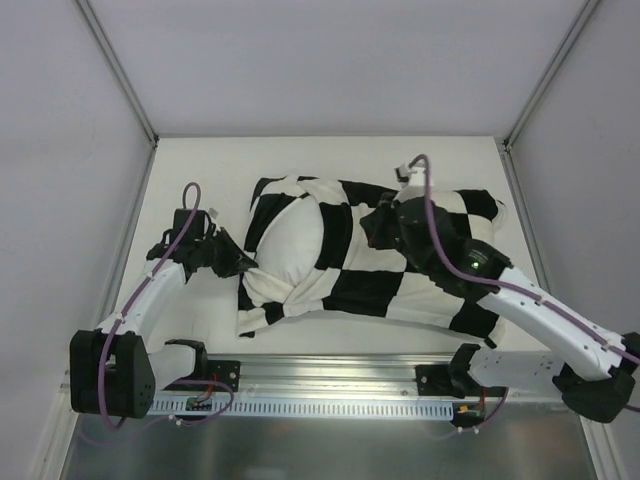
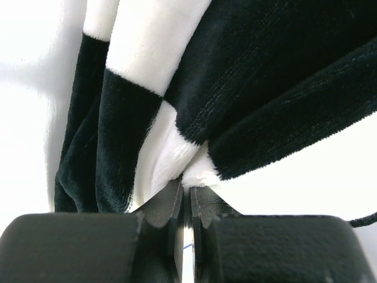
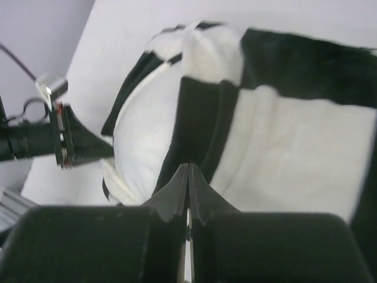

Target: Remove the pillowcase from the pillow

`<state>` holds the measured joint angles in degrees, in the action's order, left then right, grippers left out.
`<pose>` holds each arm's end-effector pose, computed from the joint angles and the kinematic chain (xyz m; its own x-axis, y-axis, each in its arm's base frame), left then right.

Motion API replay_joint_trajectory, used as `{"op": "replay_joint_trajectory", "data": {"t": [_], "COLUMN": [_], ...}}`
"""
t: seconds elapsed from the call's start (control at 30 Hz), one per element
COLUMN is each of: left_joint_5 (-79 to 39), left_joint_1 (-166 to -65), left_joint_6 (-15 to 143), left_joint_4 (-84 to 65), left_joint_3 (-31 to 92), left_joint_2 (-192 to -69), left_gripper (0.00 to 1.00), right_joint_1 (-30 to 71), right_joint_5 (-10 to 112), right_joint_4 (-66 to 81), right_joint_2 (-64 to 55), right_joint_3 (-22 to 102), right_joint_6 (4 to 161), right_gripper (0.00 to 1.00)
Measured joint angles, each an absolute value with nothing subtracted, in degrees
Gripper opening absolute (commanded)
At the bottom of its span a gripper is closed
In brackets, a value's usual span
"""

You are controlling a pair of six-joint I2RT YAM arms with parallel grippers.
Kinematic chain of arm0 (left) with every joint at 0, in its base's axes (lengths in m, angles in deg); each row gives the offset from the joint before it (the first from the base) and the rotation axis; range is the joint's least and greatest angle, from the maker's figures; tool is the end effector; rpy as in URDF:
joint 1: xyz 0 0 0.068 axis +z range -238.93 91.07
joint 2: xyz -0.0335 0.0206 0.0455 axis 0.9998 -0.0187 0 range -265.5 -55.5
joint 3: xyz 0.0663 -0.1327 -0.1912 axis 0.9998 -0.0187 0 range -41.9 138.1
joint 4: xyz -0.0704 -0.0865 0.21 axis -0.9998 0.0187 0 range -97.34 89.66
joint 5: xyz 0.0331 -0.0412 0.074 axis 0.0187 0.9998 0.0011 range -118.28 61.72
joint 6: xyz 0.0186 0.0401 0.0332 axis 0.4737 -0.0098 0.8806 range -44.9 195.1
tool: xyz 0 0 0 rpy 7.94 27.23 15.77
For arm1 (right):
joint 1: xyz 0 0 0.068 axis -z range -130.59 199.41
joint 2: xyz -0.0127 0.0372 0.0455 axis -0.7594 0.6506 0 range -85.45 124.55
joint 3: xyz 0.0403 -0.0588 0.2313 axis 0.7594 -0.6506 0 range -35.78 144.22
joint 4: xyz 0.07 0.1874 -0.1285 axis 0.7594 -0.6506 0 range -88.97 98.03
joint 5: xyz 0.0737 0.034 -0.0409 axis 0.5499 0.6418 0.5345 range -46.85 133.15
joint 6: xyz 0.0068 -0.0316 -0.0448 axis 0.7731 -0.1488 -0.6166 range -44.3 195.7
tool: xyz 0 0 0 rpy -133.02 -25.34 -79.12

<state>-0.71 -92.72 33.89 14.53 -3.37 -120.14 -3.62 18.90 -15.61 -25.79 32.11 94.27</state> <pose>0.2145 -0.0317 0.2007 -0.7999 -0.5323 -0.2771 -0.2117 0.6824 -0.6997 0.1422 0.1631 0.3758 -0.3075 0.0744 -0.9486 -0.4139 0.8872 0.2037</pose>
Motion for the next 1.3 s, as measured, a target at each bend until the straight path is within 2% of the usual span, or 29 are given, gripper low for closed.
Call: {"op": "replay_joint_trajectory", "data": {"t": [0.03,0.1,0.13,0.17,0.23,0.3,0.4,0.43,0.57,0.63,0.97,1.03,1.1,1.17,1.2,1.3], "left_joint_5": [-1.0,-1.6,-1.8,-1.9,-2.3,-2.4,-2.2,-2.0,-1.7,-1.7,-2.8,-2.8,-2.8,-2.8,-2.7,-2.7], "left_joint_1": [-92.9,-93.2,-93.2,-93.3,-93.5,-93.5,-93.4,-93.4,-93.4,-93.4,-93.0,-93.0,-93.0,-93.0,-93.0,-93.0], "left_joint_6": [33.9,33.9,33.9,33.9,33.9,33.8,33.5,33.4,32.7,32.5,31.8,31.6,31.4,31.2,31.1,30.9], "left_joint_4": [14.5,14.4,14.4,14.4,14.3,13.8,12.4,11.9,10.8,10.7,9.9,9.2,8.6,8.1,8.1,8.1], "left_joint_3": [-3.4,-3.4,-3.4,-3.4,-3.5,-4.1,-5.4,-5.8,-6.5,-6.6,-8.4,-9.0,-9.5,-10.0,-10.0,-10.3], "left_joint_2": [-120.1,-120.1,-120.1,-120.1,-120.1,-120.1,-120.1,-120.1,-120.1,-120.1,-119.6,-119.0,-118.4,-118.1,-118.1,-118.0], "left_gripper": [0.0,0.0,0.0,0.0,0.0,0.0,0.0,0.0,0.0,0.0,0.0,0.0,0.0,0.0,0.0,0.0], "right_joint_1": [-5.1,-9.2,-11.0,-12.6,-15.6,-17.9,-20.0,-20.5,-21.7,-21.8,-19.4,-17.9,-16.6,-15.7,-15.4,-15.0], "right_joint_5": [18.9,19.1,19.4,19.6,19.8,19.6,18.3,17.6,13.9,12.4,10.7,11.7,13.2,14.2,14.7,16.3], "right_joint_4": [-15.8,-16.4,-16.8,-17.2,-18.3,-19.8,-21.7,-22.2,-24.2,-24.8,-26.1,-25.2,-23.5,-22.4,-22.4,-22.2], "right_joint_2": [-24.1,-18.4,-15.4,-12.0,-5.9,0.1,8.5,11.1,20.0,23.7,34.3,34.1,33.1,32.3,32.0,31.3], "right_joint_3": [32.4,34.6,36.0,37.7,41.2,45.7,52.9,55.3,63.2,65.4,67.3,66.2,64.1,62.8,62.6,62.5], "right_joint_6": [93.6,92.0,91.1,90.3,87.8,85.6,82.4,81.3,77.9,76.6,80.9,83.4,85.2,86.2,86.7,87.8], "right_gripper": [0.01,0.31,0.54,0.6,0.69,0.71,0.84,0.92,0.99,0.96,0.98,0.93,0.72,0.43,0.04,0.01]}}
